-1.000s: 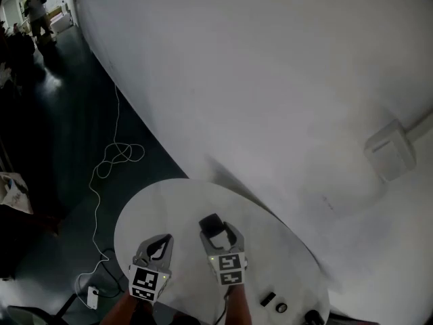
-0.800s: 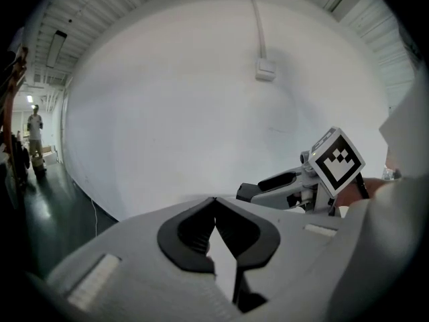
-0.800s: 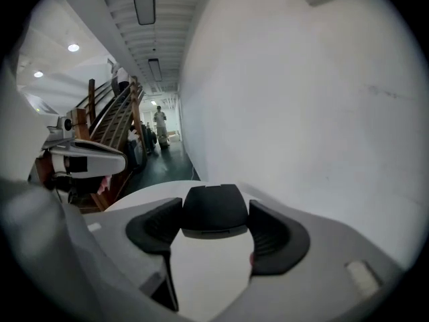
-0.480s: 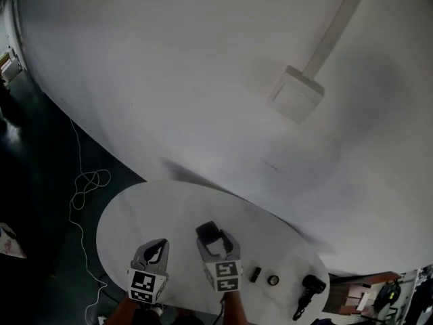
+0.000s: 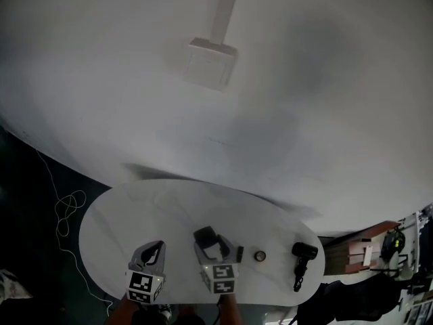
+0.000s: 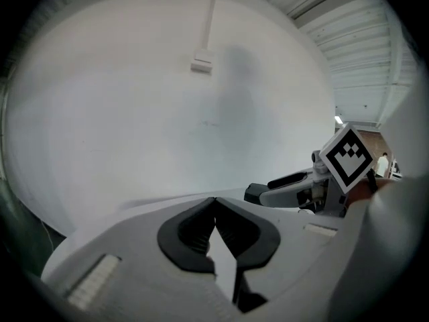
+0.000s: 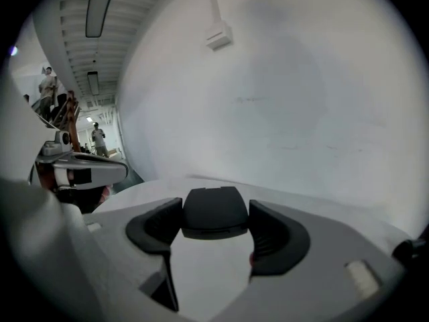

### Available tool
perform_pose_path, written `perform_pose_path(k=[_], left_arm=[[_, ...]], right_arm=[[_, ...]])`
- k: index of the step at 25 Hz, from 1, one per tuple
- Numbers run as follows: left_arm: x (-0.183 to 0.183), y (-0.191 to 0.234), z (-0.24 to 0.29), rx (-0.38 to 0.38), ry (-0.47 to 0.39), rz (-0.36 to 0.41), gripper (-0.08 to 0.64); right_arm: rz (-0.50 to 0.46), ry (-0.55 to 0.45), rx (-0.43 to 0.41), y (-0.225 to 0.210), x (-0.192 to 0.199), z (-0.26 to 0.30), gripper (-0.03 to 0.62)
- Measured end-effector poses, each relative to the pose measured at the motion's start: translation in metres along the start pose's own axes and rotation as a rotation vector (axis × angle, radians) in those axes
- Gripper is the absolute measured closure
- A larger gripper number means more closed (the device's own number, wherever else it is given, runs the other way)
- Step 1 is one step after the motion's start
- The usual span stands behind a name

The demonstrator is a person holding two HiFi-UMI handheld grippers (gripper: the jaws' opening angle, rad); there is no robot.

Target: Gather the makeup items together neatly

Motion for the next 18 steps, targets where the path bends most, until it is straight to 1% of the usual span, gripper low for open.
perform_pose_path(k=[7, 15, 18], left_arm=[[0.005, -0.021, 0.026, 0.101, 0.035, 0.055, 0.549], [0.019, -0.034, 0.049, 0.175, 0.088, 0.101, 0.549], [0.027, -0.038, 0.056, 0.198, 0.108, 0.116, 0.549]], right_arm=[[0.126, 0.012, 0.094, -0.018, 0.033, -0.008, 0.278], [0.262, 0.029, 0.186, -0.028, 0.073, -0.005, 0.278], [0.312, 0.052, 0.211, -0.03, 0.093, 0.0, 0.278]])
Point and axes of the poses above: the fingertips, and each gripper's own axes: z forward along the fingers, y to its left, x out of its underside, the point moved 9 cm from there along -z, backward along the fingers, and after that the axes turned 8 degrees about y, right-handed, at the moved point
